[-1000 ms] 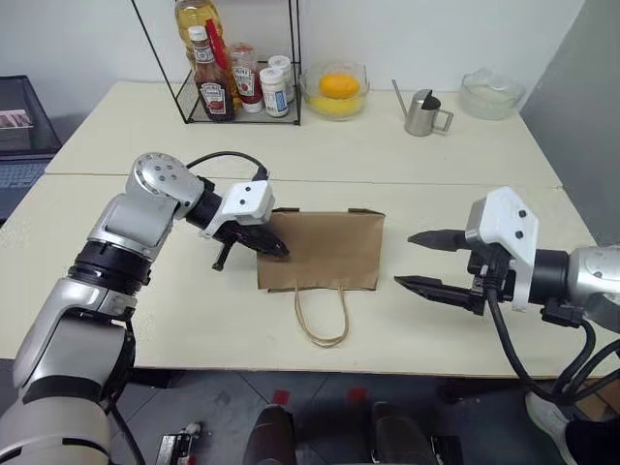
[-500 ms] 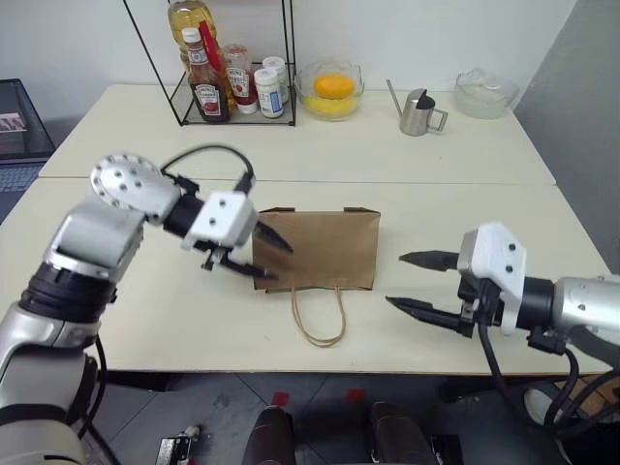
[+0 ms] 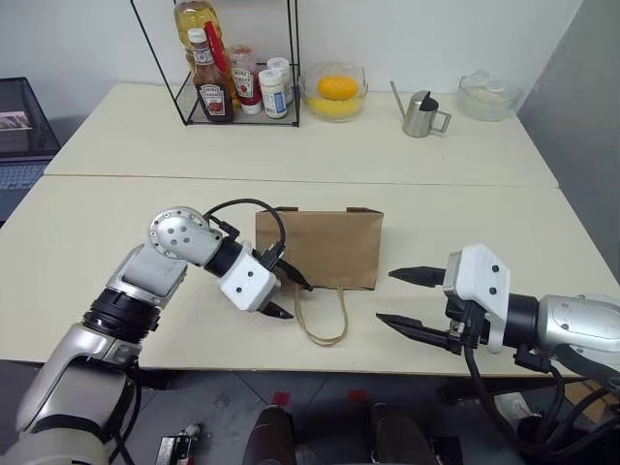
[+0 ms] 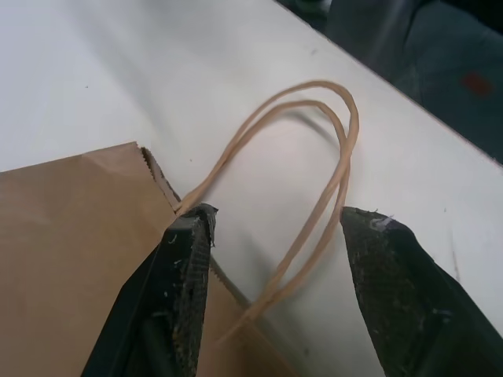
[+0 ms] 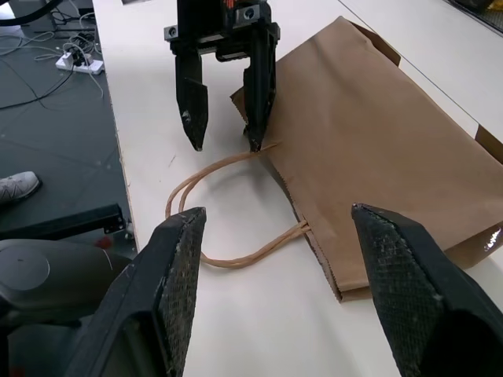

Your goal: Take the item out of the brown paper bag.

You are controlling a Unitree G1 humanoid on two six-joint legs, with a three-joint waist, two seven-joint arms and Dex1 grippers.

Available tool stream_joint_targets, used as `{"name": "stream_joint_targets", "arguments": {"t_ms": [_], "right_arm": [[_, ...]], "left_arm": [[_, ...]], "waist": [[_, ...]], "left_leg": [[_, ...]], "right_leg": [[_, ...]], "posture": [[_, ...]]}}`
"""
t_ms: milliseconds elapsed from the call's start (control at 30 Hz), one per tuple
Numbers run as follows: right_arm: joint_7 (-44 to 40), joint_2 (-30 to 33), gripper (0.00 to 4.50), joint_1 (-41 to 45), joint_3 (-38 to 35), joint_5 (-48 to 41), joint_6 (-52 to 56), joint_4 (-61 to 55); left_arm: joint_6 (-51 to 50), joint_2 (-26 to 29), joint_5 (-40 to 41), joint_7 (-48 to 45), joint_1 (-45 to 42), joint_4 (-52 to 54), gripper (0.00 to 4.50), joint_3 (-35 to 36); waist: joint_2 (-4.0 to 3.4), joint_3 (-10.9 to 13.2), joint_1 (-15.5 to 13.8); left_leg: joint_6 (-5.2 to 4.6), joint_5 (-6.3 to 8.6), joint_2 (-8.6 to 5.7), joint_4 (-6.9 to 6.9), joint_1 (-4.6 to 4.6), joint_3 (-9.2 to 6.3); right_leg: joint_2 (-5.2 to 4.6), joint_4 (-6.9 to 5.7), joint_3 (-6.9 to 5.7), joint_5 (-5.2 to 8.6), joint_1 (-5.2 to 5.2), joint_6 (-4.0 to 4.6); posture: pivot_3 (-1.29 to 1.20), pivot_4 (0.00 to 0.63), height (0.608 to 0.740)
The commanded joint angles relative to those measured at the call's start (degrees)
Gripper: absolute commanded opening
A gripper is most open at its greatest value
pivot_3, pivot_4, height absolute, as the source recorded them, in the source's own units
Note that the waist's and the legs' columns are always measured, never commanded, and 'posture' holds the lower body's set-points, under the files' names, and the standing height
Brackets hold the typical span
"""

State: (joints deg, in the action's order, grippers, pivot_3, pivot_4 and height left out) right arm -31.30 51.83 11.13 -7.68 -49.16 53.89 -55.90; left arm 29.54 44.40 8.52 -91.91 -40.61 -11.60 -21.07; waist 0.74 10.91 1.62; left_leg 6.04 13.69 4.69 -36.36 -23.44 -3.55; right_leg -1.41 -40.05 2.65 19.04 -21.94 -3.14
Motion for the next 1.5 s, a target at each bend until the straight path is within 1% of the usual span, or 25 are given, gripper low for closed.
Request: {"name": "stream_joint_targets", "arguments": {"t_ms": [33, 300, 500, 567, 700, 800, 900, 1067, 1500], "right_arm": [[0.9, 0.9, 3.11, 0.0, -0.5, -1.7, -0.2, -2.7], [2.0, 1.6, 3.11, 0.3, 0.1, -2.7, -0.6, -3.0], [2.2, 2.3, 3.11, 0.3, 0.0, -3.5, -0.4, -3.1], [2.1, 2.7, 3.11, 0.2, -0.2, -4.1, -0.3, -3.1], [1.8, 3.8, 3.11, -0.3, -0.7, -6.0, 0.0, -2.9], [1.8, 4.4, 3.11, -0.7, -0.3, -6.4, -0.4, -2.8], [2.0, 4.6, 3.11, -0.7, 0.3, -6.2, -0.7, -2.7], [2.2, 4.6, 3.11, -0.6, 0.7, -6.3, -0.9, -2.7], [2.2, 5.0, 3.11, -1.3, 0.7, -6.0, -1.2, -2.9]], "left_arm": [[5.7, -1.1, -2.2, 1.0, -0.3, -2.0, 2.7, -0.1], [13.9, -5.2, -6.6, 4.9, -1.5, -7.7, 2.7, -0.9], [12.7, -6.0, -5.6, 5.8, -1.7, -7.7, 2.7, -1.1], [10.5, -5.5, -4.3, 4.5, -1.5, -6.9, 2.7, -1.2], [7.9, -1.9, -1.6, 0.1, -1.2, -5.2, 2.7, -1.6], [6.3, -0.3, 0.0, -0.6, -1.2, -3.9, 2.7, -2.4], [6.4, -1.9, -0.4, -0.4, -1.8, -4.5, 2.7, -1.5], [8.8, -5.6, -2.2, 3.2, -2.1, -6.1, 2.7, -0.9], [14.9, -6.5, -5.1, 5.3, -1.9, -9.4, 2.7, -1.9]], "waist": [[0.0, 0.0, 0.0], [0.01, 0.0, 0.0], [0.01, 0.0, 0.0], [0.01, 0.0, 0.0], [0.01, 0.0, 0.0], [0.01, 0.0, 0.1], [0.01, 0.0, -0.1], [0.02, 0.0, 0.0], [0.02, 0.0, 0.0]], "left_leg": [[0.0, 0.0, 0.0, 0.0, 0.0, 0.0], [0.0, 0.0, -0.01, 0.0, 0.01, -0.02], [0.0, 0.0, -0.01, -0.01, 0.02, -0.04], [0.0, 0.0, -0.01, -0.01, 0.02, -0.05], [0.0, 0.0, 0.0, -0.01, 0.03, -0.06], [0.0, 0.0, 0.0, 0.0, 0.06, -0.06], [0.0, 0.0, -0.01, -0.02, 0.09, -0.07], [0.0, 0.0, -0.01, -0.06, 0.09, -0.09], [0.0, 0.0, 0.0, -0.05, 0.12, -0.12]], "right_leg": [[0.0, 0.0, 0.0, 0.0, 0.01, 0.0], [0.0, 0.01, -0.02, 0.0, 0.04, 0.0], [0.0, 0.01, -0.03, 0.0, 0.06, 0.0], [0.0, 0.01, -0.04, 0.0, 0.07, 0.0], [0.01, 0.01, -0.05, 0.0, 0.08, 0.0], [0.01, 0.01, -0.05, 0.0, 0.12, 0.0], [-0.01, 0.02, -0.07, 0.0, 0.19, 0.0], [0.0, 0.04, -0.09, 0.0, 0.22, 0.0], [0.02, 0.03, -0.09, 0.0, 0.23, 0.0]], "posture": [[0.0, 0.15, 0.74], [0.0, 0.15, 0.74], [0.0, 0.15, 0.74], [0.0, 0.15, 0.74], [0.0, 0.15, 0.74], [0.0, 0.15, 0.74], [0.0, 0.15, 0.74], [0.0, 0.15, 0.74], [0.0, 0.15, 0.74]]}}
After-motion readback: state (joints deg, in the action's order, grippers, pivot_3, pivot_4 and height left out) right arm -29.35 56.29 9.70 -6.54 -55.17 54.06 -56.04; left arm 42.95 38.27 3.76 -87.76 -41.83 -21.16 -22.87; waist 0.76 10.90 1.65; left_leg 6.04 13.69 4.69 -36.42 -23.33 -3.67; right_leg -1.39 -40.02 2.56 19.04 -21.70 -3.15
